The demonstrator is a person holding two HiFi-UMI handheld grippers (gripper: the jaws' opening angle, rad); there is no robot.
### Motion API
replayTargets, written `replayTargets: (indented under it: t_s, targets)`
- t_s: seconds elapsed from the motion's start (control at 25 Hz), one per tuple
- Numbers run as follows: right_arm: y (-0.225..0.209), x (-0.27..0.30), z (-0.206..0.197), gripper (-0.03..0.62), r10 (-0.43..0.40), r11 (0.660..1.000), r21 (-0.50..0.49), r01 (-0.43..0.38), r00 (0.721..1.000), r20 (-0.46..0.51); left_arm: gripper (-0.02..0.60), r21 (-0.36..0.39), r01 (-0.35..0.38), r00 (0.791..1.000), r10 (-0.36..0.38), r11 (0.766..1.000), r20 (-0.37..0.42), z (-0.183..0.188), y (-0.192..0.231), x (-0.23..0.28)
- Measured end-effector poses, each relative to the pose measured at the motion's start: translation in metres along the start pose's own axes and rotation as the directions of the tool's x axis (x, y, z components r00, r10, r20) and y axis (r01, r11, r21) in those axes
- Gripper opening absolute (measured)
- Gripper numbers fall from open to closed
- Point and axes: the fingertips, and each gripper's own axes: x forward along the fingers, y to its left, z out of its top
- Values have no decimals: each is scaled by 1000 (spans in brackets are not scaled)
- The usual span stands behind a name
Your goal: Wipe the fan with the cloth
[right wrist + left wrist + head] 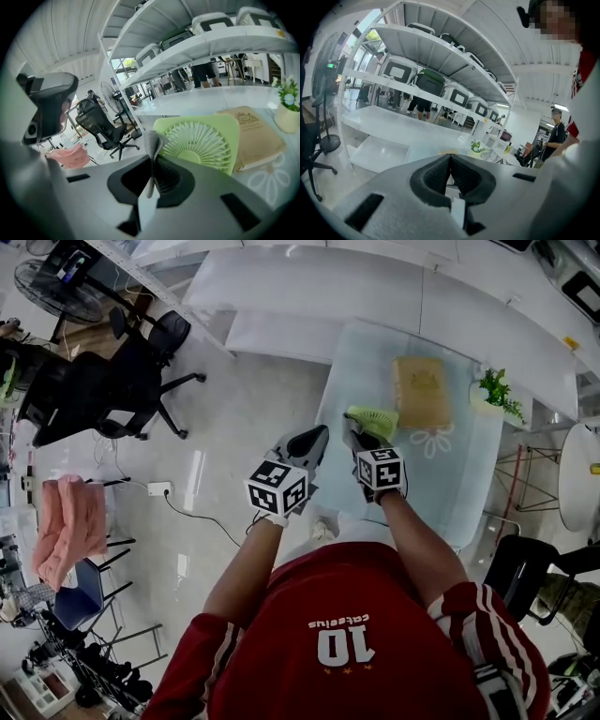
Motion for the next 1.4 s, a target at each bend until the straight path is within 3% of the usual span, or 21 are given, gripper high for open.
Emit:
replayTargets:
  t_s: [1.4]
  targets:
    - [-46, -29, -11, 15, -105, 993, 52, 105, 994, 6, 0, 8, 59, 998, -59, 998, -18, 0, -20, 26]
